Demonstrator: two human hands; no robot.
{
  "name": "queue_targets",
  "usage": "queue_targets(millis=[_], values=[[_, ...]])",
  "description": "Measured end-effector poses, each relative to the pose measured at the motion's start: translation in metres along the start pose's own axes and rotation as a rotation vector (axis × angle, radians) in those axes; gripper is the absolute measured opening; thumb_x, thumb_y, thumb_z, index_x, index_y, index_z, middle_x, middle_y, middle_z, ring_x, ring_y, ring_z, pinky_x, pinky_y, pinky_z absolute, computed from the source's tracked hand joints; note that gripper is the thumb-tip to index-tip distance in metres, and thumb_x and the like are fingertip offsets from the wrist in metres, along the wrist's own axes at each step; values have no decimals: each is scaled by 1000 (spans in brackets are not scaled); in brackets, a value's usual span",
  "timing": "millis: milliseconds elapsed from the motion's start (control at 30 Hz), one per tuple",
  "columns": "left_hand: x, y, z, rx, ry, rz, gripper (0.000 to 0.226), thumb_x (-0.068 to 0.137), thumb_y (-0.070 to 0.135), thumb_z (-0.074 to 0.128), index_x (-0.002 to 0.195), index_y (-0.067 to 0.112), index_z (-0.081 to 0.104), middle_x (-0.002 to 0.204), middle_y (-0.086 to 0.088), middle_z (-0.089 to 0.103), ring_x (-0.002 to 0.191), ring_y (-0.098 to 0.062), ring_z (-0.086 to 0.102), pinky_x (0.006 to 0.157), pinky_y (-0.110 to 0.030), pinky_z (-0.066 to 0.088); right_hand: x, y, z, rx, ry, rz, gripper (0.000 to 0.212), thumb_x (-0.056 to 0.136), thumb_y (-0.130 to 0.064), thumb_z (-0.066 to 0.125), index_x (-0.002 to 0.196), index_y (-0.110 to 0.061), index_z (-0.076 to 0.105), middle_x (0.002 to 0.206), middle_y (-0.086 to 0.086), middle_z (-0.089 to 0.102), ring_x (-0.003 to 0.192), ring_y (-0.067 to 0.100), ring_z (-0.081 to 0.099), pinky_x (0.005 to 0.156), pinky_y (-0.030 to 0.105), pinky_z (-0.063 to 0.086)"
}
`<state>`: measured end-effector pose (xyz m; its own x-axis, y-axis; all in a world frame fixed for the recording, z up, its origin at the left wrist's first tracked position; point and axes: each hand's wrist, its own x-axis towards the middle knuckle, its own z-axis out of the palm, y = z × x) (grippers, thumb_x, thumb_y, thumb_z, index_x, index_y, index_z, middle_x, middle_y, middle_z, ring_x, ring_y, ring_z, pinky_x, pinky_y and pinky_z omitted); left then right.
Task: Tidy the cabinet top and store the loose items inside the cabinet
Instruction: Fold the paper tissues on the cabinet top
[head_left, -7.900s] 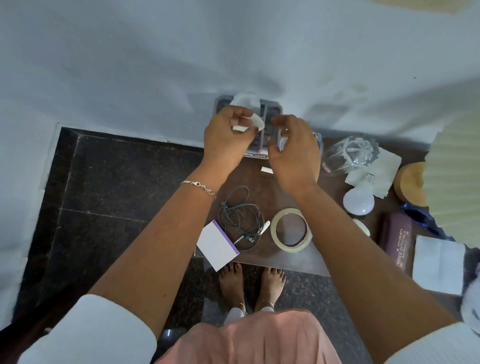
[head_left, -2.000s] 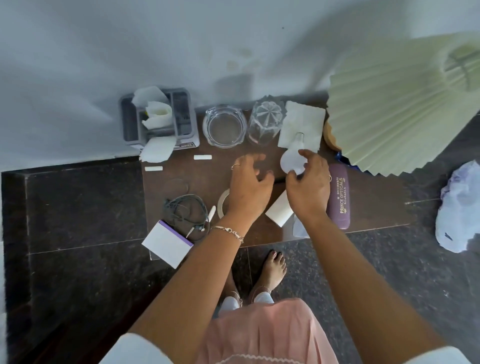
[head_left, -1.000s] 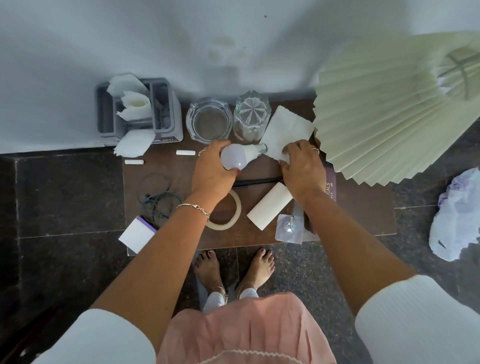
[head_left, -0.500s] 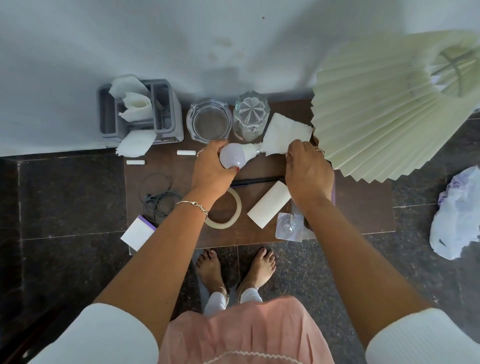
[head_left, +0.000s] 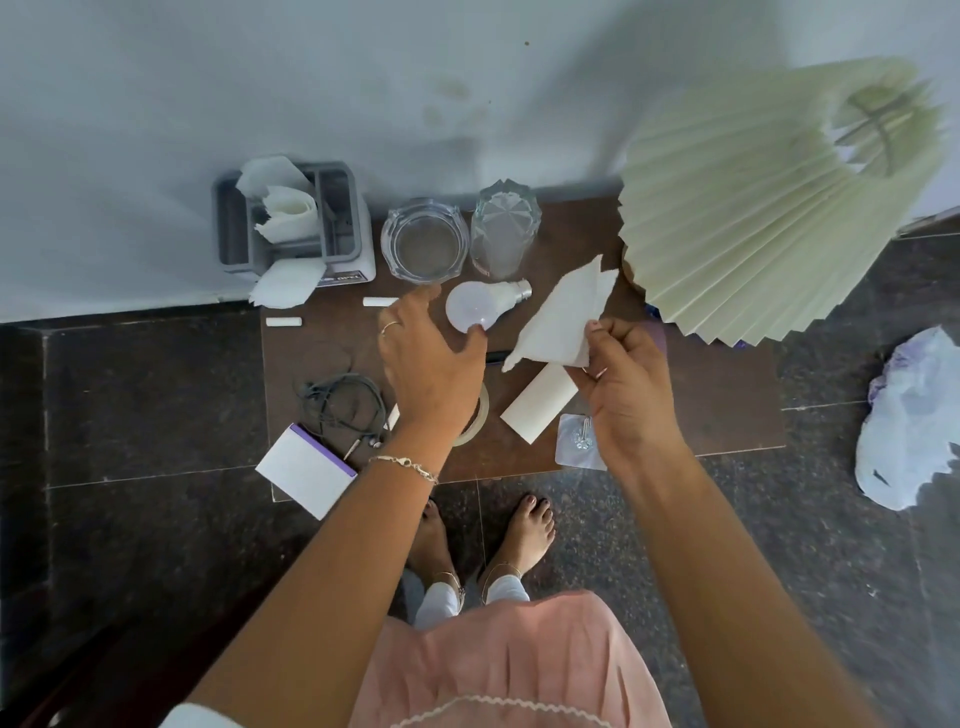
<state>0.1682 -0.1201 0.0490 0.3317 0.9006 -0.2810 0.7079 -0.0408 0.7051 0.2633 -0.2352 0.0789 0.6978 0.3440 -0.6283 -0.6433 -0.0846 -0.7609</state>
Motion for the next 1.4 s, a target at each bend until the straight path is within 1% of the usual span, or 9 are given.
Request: queue_targets(millis=[167,267,500,600,700,933,1067,1233,1400], values=[[-14,21,-27,-530,-333,-524,37,90,49,57,112,20,54,114,1,57,95,-9,55,85,-28,45,-14,-2,7,328,-224,177,3,93,-9,53,93,-11,55,108,11,62,99,20,60,82,31,57],[-11,14,-45,-786,-623,-807,60,83,62,54,112,10,61,115,-6,68,105,-20,64,91,-36,43,-21,-2,16,372,-314,217,5,93,-10,52,90,-11,57,111,11,63,104,22,61,74,27,58],[-9,-11,-75,-913,-558,-676,24,82,10,70,106,13,67,110,-7,73,105,-22,67,90,-36,55,-30,4,38,215,-302,230,34,100,-34,43,112,-7,59,114,14,66,107,27,63,80,36,57],[-7,-18,-86,-834,-533,-621,27,81,12,72,108,15,68,109,-4,73,106,-22,67,80,-32,58,-30,8,48,-2,-288,206,40,97,-40,50,120,-9,61,113,6,71,107,23,66,89,39,54],[-5,-23,-96,-815,-491,-596,27,83,15,71,110,15,68,108,-5,73,101,-20,68,67,-28,59,-31,14,59,-155,-258,155,20,89,-17,66,107,-8,65,102,3,74,97,19,70,85,35,56],[3,-40,-115,-815,-407,-580,13,83,13,71,96,13,69,101,-5,75,100,-21,70,86,-37,56,-29,25,80,-265,-243,56,22,86,-3,68,107,-6,64,106,11,72,96,23,70,77,28,59],[7,-49,-127,-899,-399,-544,15,87,3,64,97,13,67,97,-2,75,85,-14,72,64,-25,59,-28,30,88,-263,-320,58,19,89,3,61,101,-11,65,110,12,70,99,23,68,81,32,59],[13,-57,-144,-957,-388,-553,26,88,-4,51,76,16,63,107,-2,73,92,-20,69,58,-23,55,-27,29,101,-268,-376,74,34,84,12,56,69,-17,67,103,6,71,98,15,66,70,25,56],[21,-65,-157,-1013,-439,-695,25,91,25,48,109,14,60,113,-12,70,88,-24,70,70,-31,57,-28,34,115,-359,-406,-27,44,79,18,37,58,-13,60,93,-2,70,97,12,62,74,27,52]])
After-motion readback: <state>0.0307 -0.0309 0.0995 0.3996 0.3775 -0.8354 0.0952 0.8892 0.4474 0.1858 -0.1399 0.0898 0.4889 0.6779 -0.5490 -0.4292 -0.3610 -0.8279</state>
